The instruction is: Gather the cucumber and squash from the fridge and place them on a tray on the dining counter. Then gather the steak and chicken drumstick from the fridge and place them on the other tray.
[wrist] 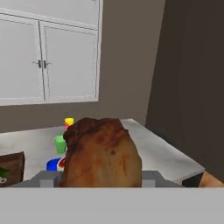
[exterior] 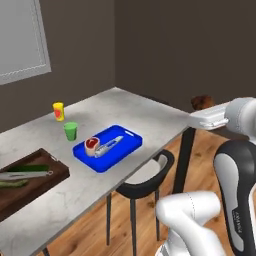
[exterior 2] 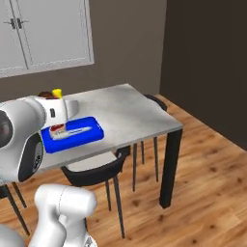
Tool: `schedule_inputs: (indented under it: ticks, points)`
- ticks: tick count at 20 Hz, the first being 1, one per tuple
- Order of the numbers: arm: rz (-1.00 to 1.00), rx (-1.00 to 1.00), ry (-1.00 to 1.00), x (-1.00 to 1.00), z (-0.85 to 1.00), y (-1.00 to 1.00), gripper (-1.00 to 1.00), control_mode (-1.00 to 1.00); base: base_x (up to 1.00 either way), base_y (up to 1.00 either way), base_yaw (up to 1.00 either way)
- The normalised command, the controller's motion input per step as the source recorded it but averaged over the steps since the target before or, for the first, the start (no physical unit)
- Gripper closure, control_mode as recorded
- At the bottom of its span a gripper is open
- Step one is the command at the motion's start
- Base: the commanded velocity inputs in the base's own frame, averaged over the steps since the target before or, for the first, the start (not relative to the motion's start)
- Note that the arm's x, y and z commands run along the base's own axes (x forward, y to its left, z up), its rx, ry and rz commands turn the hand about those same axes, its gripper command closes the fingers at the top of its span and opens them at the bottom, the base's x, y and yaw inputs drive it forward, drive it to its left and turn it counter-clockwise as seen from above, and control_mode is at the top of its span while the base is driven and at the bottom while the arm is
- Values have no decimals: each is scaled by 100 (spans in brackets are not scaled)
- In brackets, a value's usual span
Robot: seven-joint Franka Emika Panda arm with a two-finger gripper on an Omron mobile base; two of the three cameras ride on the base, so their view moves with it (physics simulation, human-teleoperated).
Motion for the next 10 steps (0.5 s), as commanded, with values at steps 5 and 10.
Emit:
schedule_inputs:
  ticks: [5, 10]
  points:
    - [0, 0, 0, 0, 0, 0, 100, 100, 6, 0, 39]
    - [0, 0, 0, 0, 0, 0, 100, 100, 41, -7, 37]
